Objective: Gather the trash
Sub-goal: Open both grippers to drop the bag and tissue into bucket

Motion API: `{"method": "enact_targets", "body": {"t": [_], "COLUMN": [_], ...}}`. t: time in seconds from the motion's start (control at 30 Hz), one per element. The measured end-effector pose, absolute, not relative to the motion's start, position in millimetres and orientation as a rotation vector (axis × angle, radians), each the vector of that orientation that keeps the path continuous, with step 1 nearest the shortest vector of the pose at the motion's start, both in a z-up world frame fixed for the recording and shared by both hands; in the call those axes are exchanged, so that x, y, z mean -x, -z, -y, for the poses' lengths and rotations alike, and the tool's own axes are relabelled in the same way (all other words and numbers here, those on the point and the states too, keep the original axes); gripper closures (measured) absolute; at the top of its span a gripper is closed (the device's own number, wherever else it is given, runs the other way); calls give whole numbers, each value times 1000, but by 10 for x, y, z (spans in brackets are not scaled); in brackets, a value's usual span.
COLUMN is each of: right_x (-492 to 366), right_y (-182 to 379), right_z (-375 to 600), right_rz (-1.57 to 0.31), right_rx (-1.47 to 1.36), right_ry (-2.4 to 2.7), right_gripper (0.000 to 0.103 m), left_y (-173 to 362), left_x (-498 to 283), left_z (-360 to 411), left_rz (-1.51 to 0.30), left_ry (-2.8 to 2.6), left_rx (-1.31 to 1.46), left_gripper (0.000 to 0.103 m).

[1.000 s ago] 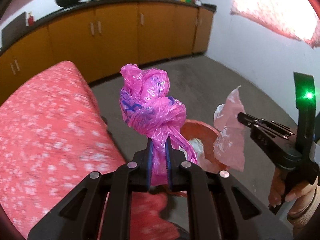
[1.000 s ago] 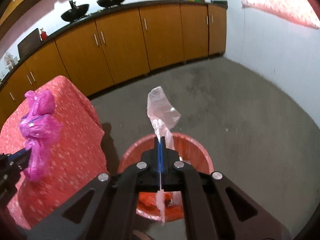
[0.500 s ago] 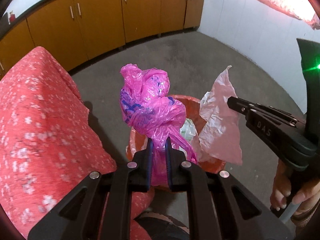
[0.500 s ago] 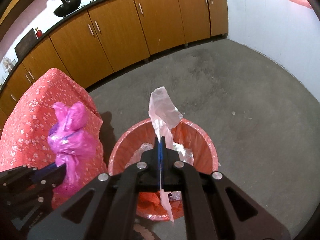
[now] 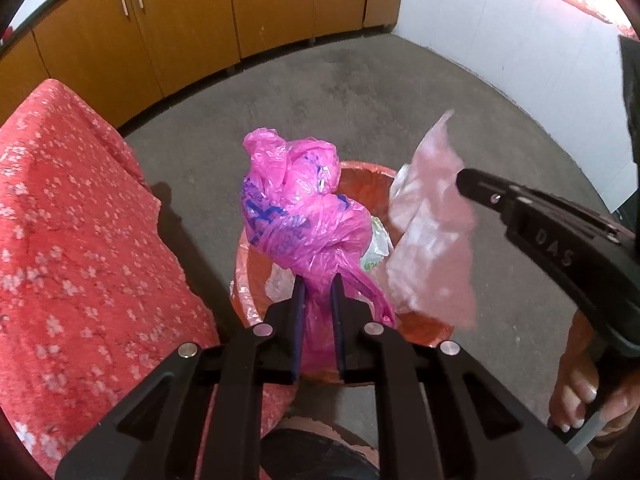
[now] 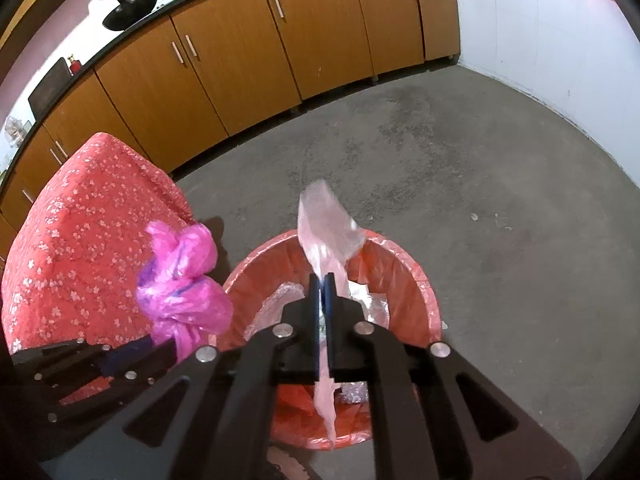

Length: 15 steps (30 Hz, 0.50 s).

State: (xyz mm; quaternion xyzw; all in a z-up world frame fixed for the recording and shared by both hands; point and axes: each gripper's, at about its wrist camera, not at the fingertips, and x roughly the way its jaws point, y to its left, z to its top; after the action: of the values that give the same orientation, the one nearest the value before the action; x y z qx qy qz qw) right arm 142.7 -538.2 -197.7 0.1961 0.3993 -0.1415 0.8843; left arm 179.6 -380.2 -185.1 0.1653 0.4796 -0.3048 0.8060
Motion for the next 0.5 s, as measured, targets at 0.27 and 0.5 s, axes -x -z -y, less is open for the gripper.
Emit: {"method": "enact_targets", "body": {"t": [0.27,0.5], "right_x": [-1283,-1077], "right_y": [1960,1850], "right_z": [5474,5457], "right_rz": [-820,-789], "right_rx": [-407,-410], "right_ry": [329,352], "right_gripper": [95,95], "left_y": [1912,1821], "left_x": [-1806,-1799], "left_z": [3867,3806], "left_rz": [-1045,-1016], "left_ry": [654,638], "left_rx": [-344,-313], "left_gripper": [87,66]}}
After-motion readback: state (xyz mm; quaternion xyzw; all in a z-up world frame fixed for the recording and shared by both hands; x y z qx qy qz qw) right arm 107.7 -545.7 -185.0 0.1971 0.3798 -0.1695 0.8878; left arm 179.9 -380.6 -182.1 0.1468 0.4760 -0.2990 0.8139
